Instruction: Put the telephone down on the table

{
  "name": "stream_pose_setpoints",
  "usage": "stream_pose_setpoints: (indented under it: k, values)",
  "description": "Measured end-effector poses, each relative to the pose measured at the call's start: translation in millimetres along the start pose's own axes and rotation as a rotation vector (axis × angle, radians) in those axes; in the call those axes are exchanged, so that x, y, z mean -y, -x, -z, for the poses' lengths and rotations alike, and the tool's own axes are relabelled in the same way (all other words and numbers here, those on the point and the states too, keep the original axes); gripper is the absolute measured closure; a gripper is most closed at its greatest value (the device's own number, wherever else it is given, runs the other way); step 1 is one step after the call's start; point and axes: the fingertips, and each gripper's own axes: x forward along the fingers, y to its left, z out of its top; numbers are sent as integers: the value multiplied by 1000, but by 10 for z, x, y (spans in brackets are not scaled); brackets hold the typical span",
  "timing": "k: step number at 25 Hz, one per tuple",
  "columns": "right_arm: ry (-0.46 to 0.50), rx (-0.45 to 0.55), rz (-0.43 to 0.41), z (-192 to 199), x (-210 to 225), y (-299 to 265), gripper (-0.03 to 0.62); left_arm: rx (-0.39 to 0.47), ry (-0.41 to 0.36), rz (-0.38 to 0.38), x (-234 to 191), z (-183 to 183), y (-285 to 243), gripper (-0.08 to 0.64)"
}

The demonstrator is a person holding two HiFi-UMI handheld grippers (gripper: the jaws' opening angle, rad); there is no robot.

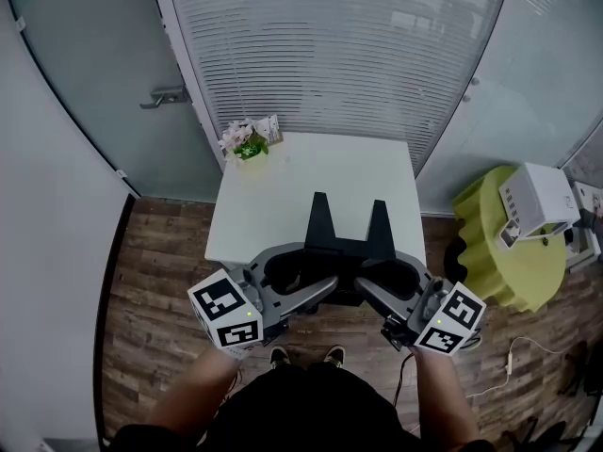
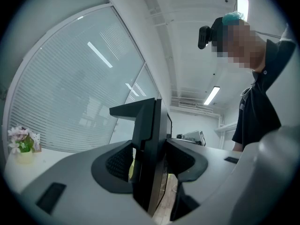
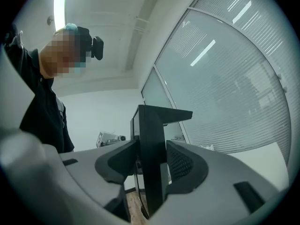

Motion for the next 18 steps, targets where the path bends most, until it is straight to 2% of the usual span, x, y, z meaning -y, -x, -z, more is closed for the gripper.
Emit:
stream_pose_setpoints:
  k: [18]
  values:
    - [35, -2, -32, -78, 240, 388, 383, -9, -24, -44, 122, 102, -443, 342]
